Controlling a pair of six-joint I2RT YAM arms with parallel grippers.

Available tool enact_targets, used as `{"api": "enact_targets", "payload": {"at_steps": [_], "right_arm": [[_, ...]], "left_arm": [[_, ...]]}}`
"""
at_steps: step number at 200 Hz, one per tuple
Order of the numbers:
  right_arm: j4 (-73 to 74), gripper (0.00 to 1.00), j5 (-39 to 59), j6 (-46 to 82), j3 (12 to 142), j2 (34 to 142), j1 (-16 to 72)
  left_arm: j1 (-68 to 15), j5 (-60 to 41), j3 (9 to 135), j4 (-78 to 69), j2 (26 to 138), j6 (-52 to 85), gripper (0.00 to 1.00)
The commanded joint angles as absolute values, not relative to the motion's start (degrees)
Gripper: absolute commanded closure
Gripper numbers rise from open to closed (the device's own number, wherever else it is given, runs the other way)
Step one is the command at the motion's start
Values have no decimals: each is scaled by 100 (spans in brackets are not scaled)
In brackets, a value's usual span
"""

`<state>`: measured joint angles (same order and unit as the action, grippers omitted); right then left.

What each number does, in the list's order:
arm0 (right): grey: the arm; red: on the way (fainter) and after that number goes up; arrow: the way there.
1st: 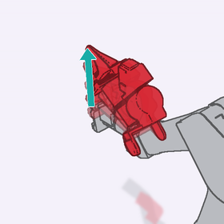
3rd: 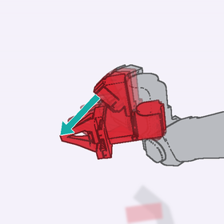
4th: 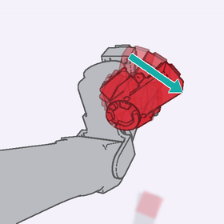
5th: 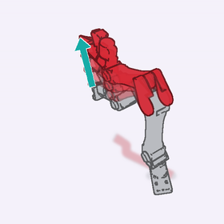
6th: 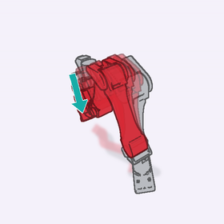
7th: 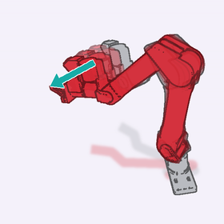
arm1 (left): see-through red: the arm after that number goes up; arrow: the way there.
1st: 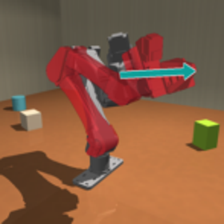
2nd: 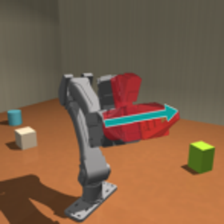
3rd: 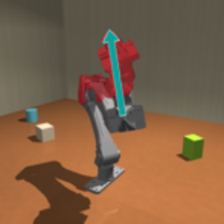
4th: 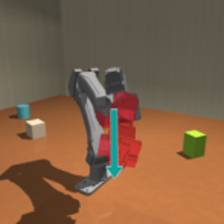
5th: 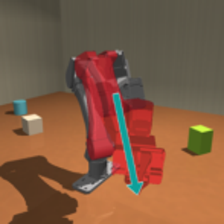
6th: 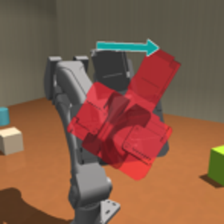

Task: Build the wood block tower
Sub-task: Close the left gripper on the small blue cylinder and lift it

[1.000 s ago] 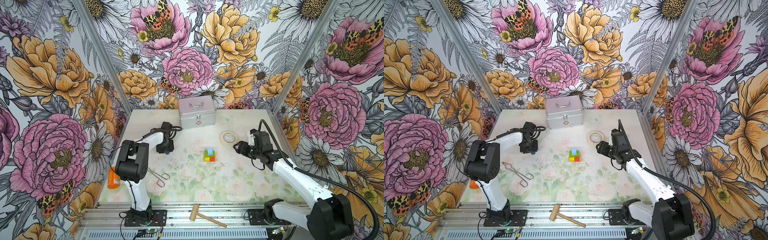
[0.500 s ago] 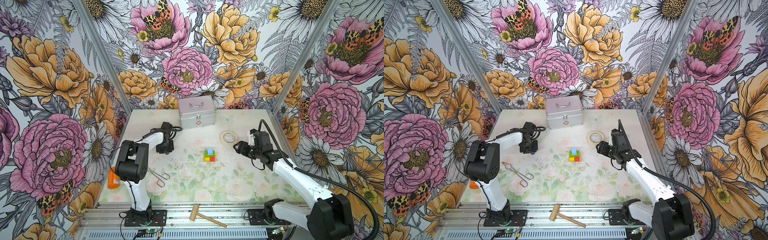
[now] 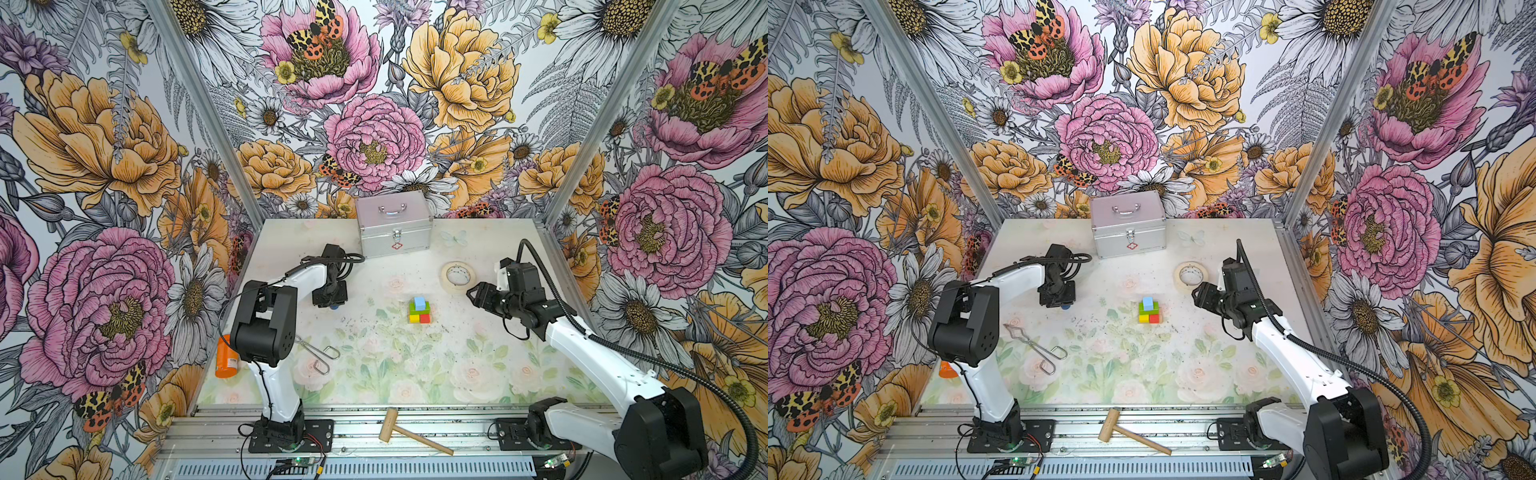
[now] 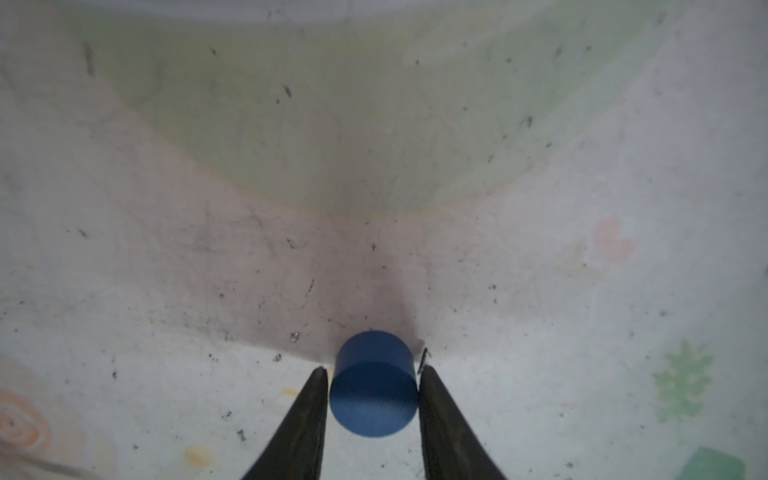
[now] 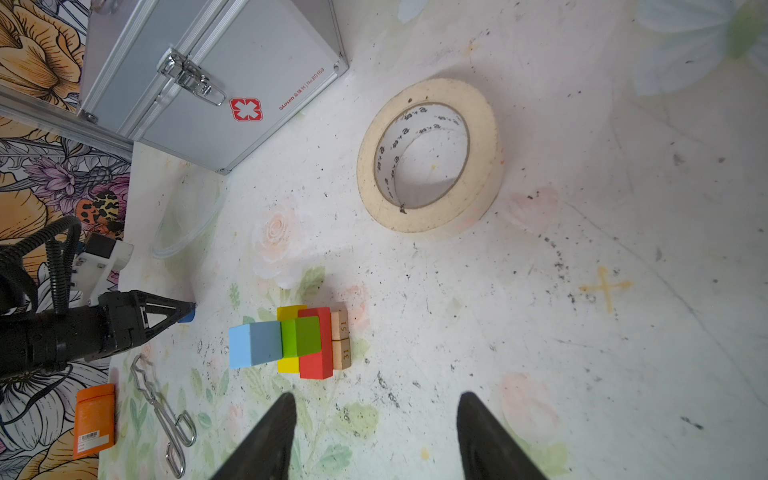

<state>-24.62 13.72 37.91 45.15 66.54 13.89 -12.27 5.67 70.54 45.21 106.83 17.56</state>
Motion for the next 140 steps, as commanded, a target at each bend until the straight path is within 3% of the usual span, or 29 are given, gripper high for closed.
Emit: {"api": "enact_targets", "payload": {"at_steps": [1,107,140], "right_arm": [[-2435,37,1404,3788,4465,6658,1354],[-2439,37,1376,3802,4436,6642,1362],[-2435,37,1389,3804,4433,6635,1353]], "left_arm": [[-1262,648,7023,4544,10581,1709,61],[-1266,607,7019,4544,10636,1691,69],[-1263,564,7022,4549,10657,1688,76]]}}
